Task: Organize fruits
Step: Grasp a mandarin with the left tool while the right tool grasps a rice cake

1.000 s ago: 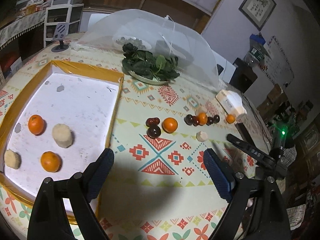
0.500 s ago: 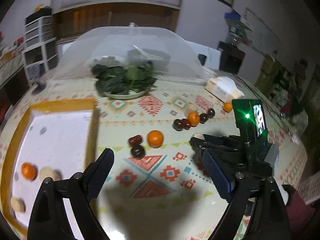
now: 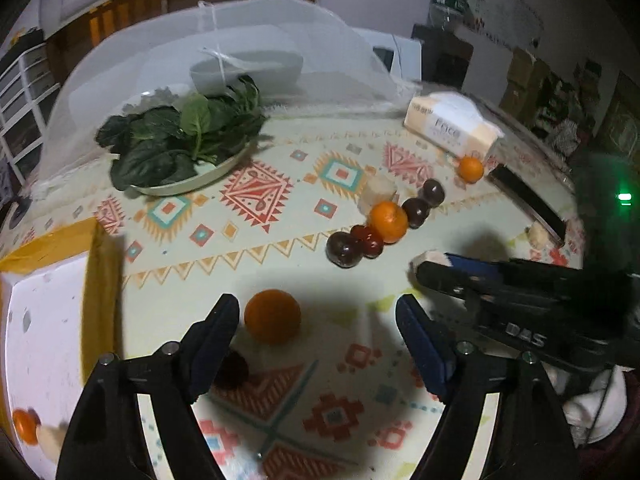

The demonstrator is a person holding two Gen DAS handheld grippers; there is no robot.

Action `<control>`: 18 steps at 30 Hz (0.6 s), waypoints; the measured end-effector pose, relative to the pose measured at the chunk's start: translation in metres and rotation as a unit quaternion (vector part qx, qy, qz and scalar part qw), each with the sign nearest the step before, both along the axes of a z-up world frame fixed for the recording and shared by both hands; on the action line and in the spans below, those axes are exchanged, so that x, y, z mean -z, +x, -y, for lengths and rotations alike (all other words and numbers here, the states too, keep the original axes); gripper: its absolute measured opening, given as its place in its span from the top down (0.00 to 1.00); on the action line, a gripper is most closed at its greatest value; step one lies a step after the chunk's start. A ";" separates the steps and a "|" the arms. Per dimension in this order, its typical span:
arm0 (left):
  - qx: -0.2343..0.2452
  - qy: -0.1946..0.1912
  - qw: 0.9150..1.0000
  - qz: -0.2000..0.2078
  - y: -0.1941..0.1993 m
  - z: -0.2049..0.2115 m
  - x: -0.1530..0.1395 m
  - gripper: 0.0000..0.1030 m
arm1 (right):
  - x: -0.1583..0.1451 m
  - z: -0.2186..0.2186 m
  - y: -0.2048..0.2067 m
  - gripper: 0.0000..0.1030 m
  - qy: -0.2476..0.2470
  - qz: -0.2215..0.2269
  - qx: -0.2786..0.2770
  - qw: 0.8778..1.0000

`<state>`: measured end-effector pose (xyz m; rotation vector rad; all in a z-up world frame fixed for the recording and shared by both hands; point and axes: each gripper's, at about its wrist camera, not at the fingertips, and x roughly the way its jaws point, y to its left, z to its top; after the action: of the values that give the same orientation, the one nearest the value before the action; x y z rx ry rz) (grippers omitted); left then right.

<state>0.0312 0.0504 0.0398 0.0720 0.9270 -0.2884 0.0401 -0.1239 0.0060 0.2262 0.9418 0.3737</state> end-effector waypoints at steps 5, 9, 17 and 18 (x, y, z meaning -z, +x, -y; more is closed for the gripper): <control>0.008 0.043 0.999 -0.006 0.004 0.010 0.015 0.30 | 0.000 -0.001 0.000 0.70 -0.001 0.000 0.000 1.000; 0.030 -0.002 0.999 -0.012 -0.013 0.010 0.004 0.31 | 0.000 -0.001 0.000 0.70 -0.002 0.000 0.001 1.000; 0.013 0.028 0.999 0.011 -0.008 0.018 0.008 0.31 | 0.001 0.000 0.001 0.70 0.003 -0.001 0.004 1.000; 0.009 0.033 0.999 0.011 -0.005 0.016 0.009 0.31 | 0.001 0.000 0.000 0.70 0.003 -0.001 0.004 1.000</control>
<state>0.0262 0.0341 0.0305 0.1454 0.9135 -0.2732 0.0405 -0.1241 0.0053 0.2364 0.9408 0.3689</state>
